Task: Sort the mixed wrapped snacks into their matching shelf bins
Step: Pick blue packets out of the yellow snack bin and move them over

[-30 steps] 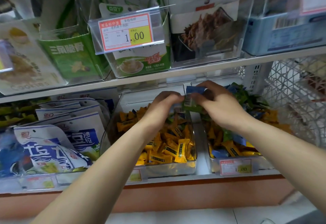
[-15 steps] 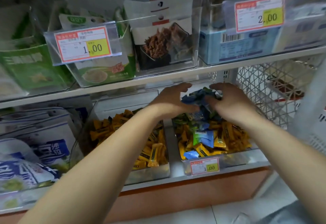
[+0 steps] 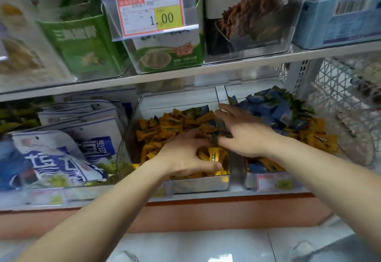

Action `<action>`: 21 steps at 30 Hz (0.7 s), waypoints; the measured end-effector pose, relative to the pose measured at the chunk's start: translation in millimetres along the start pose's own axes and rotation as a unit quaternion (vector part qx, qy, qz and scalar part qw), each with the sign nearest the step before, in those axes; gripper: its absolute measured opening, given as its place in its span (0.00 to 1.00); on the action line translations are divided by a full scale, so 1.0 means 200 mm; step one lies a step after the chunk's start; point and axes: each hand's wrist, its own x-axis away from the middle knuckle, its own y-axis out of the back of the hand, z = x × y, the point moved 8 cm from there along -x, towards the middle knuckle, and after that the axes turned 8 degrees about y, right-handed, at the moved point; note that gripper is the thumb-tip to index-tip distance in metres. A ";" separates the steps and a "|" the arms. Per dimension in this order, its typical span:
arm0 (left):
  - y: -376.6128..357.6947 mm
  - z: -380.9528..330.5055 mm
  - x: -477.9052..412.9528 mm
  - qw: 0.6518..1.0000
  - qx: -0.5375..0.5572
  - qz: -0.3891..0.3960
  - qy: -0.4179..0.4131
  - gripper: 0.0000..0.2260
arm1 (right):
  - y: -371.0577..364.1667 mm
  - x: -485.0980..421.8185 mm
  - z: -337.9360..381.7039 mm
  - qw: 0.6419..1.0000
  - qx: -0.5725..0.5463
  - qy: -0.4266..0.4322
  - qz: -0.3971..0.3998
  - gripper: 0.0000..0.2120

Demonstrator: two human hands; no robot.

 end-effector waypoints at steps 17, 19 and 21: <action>0.29 0.25 -0.14 0.992 0.020 -0.113 0.048 0.22 | 0.00 -0.01 -0.05 0.999 -0.034 0.005 0.003 0.44; 0.25 0.11 -0.18 0.991 0.083 -0.105 -0.011 0.13 | 0.00 -0.01 -0.05 0.999 -0.033 0.011 0.000 0.42; 0.14 0.02 -0.22 0.995 0.093 -0.036 -0.016 0.11 | 0.00 -0.01 -0.05 0.999 -0.032 0.011 0.000 0.41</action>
